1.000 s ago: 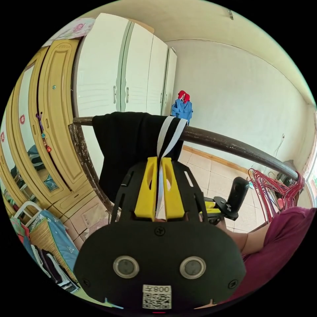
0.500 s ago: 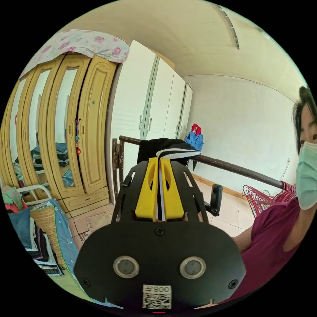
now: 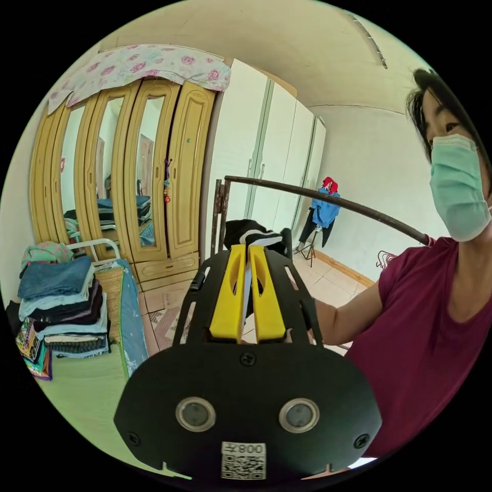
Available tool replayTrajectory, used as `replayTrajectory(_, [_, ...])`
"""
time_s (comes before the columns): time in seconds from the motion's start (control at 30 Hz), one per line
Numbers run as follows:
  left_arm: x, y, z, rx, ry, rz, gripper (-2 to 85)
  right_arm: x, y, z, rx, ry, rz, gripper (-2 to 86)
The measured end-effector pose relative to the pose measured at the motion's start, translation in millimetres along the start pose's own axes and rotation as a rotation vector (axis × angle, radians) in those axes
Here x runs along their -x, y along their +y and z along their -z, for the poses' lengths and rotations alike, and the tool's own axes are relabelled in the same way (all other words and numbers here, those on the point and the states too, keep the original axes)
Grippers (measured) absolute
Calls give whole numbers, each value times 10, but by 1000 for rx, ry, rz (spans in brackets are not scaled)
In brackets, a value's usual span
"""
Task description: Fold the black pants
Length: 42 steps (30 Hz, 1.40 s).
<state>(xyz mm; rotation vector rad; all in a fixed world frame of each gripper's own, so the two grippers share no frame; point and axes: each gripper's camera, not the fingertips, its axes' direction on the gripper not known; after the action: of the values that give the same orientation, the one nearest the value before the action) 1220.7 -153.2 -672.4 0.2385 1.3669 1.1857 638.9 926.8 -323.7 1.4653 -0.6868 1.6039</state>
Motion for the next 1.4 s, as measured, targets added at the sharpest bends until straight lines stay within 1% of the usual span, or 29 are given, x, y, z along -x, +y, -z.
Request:
replayTrajectory(0.07, [-38,260,261,15,-2,26,11,-355,301,-169,34,-105,-96,17])
replayTrajectory(0.13, [-73,603,595,50,-26,60,11,-511,504,-310,59,-138,-137,14])
replayTrajectory(0.2, [-72,877,860,64,-35,92,12,-551,658,-477,79,-147,-140,12])
replayTrajectory(0.3, [4,1338,1396,44,-59,172,12,-410,835,-908,130,-190,-79,8])
replayTrajectory(0.4, [116,1767,2026,-19,-90,249,12,-5,1010,-1546,199,-263,36,5])
replayTrajectory(0.47, [172,2017,2457,-71,-119,285,12,495,1252,-2178,284,-342,151,3])
replayTrajectory(0.5, [205,2190,2771,-113,-145,308,12,640,1342,-2346,308,-362,180,3])
replayTrajectory(0.57, [250,2470,3280,-182,-180,342,12,1258,1832,-3052,418,-460,292,3])
replayTrajectory(0.6, [273,2666,3624,-223,-210,364,12,1420,1988,-3234,452,-489,319,3])
replayTrajectory(0.63, [287,2878,3974,-262,-249,388,12,1751,2342,-3592,521,-546,373,3])
replayTrajectory(0.67, [291,2990,4151,-282,-270,401,11,2089,2754,-3932,595,-602,428,3])
replayTrajectory(0.7, [293,3227,4502,-319,-308,431,12,2249,2970,-4084,632,-627,451,4])
replayTrajectory(0.73, [284,3480,4846,-350,-352,461,12,2589,3472,-4380,715,-680,503,4])
replayTrajectory(0.77, [275,3613,5012,-363,-376,479,12,2921,4038,-4637,810,-736,557,4])
replayTrajectory(0.8, [255,3896,5333,-385,-421,519,12,3075,4345,-4744,857,-765,581,4])
replayTrajectory(0.87, [211,4374,5786,-410,-477,591,12,3586,5725,-5033,1059,-868,671,5])
replayTrajectory(0.9, [176,4722,6054,-415,-520,653,12,3677,6103,-5074,1118,-887,688,5])
replayTrajectory(0.93, [131,5105,6302,-418,-567,728,13,3794,6871,-5108,1227,-915,707,5])
replayTrajectory(0.97, [105,5308,6416,-419,-587,768,13,3840,7709,-5082,1351,-931,740,5])
replayTrajectory(1.0, [45,5742,6623,-419,-629,859,14,3833,8146,-5050,1420,-928,764,5])
replayTrajectory(1.03, [-20,6222,6796,-425,-664,974,14,3735,9048,-4956,1569,-887,806,5])
replayTrajectory(1.07, [-53,6480,6869,-432,-672,1040,15,3526,9943,-4825,1735,-831,824,4])
replayTrajectory(1.1, [-115,7030,6989,-437,-665,1184,15,3384,10373,-4743,1818,-800,833,3])
replayTrajectory(1.13, [-197,7587,7081,-456,-631,1357,15,3040,11170,-4560,1973,-689,891,2])
replayTrajectory(1.17, [-253,7849,7118,-473,-605,1428,15,2649,11806,-4384,2096,-546,953,1])
replayTrajectory(1.23, [-567,8633,7293,-547,-561,1622,14,2156,12337,-4191,2209,-432,950,1])
replayTrajectory(1.3, [-785,8920,7486,-589,-565,1642,13,1844,12495,-4143,2221,-421,882,0])
replayTrajectory(1.37, [-918,9103,7696,-578,-588,1649,14,1610,12421,-4300,2183,-455,705,0])
replayTrajectory(1.4, [-958,9208,7839,-579,-595,1643,15,1561,12372,-4350,2167,-475,653,0])
